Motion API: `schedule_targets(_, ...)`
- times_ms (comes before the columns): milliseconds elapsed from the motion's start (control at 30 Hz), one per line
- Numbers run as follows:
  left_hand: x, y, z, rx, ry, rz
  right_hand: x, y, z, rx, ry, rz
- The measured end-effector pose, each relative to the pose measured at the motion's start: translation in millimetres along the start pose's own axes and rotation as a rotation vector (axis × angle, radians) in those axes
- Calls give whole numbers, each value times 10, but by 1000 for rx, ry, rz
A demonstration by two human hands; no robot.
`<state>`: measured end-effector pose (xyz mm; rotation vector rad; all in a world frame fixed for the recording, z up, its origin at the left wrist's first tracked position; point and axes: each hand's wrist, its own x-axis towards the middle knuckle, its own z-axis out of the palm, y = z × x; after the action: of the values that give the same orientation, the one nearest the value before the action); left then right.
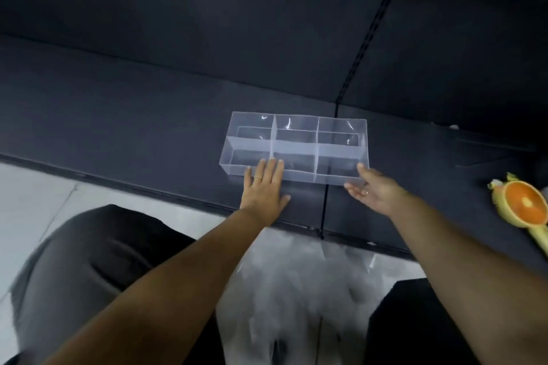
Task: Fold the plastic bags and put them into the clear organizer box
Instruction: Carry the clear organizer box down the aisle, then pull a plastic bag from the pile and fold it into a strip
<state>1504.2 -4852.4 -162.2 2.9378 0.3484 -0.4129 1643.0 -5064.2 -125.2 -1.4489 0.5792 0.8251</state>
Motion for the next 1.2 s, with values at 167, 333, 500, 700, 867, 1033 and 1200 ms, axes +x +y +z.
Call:
schedule_targets(167,-339,128,242,64,55,-4,-143,259,2,-325,257,-90)
schedule_targets(333,-568,93,527,-137,-176,-6,-449,556,333,-1291,419,-787)
schedule_targets(500,-645,108,740,-73,-174,-4,-355,952,720,-1761,46,-1023)
schedule_targets(700,-633,28,830,-32,-117,40,-16,1029,735,-1816,75,-898)
schedule_targets(867,-687,-11,1016,-23,-8,57,321,666,701,-1823,81,-884)
schedule_targets(1033,-717,-16,1119,-14,55,60,692,175,729,-1795,106,-830)
schedule_targets(1200,-737,10,1142,-19,116,39,919,-83,761,-1826,129,-825)
